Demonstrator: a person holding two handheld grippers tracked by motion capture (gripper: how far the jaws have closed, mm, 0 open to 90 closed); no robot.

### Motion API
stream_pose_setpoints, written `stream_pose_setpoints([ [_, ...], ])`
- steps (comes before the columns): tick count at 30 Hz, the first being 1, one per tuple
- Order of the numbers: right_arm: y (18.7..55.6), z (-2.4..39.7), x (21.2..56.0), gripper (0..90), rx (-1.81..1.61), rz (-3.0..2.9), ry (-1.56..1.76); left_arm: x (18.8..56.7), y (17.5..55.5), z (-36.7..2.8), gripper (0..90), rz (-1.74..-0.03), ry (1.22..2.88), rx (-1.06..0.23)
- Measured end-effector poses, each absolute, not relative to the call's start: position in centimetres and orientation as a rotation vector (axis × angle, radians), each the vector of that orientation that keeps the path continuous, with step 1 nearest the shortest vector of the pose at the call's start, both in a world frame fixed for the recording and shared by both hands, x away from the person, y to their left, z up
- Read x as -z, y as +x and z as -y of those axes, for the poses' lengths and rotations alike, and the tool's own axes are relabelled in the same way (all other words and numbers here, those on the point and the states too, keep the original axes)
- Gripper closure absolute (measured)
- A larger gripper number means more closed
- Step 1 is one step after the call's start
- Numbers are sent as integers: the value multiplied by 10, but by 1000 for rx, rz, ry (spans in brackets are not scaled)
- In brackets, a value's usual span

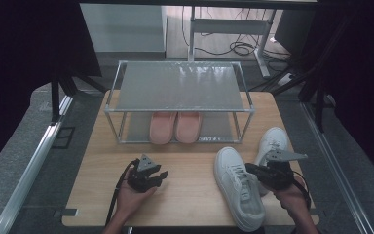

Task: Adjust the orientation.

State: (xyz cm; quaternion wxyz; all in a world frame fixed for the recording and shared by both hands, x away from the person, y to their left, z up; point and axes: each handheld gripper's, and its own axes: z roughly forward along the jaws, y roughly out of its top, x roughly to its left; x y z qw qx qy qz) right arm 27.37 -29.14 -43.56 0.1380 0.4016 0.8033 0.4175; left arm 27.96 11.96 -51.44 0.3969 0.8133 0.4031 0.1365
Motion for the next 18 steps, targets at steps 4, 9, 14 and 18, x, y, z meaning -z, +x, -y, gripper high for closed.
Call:
stream_pose_setpoints([
  [4, 280, 291, 441, 900, -1181, -2320, 1196, 514, 280, -120, 599, -1022, 2057, -346],
  [9, 280, 289, 447, 900, -1160, -2331, 1215, 515, 280, -119, 599, -1023, 2060, -344],
  [14, 279, 288, 451, 900, -1147, -2340, 1209, 515, 280, -118, 599, -1020, 2064, -341],
  [18, 278, 288, 451, 900, -1147, -2337, 1217, 515, 280, -118, 600, -1020, 2064, -341],
])
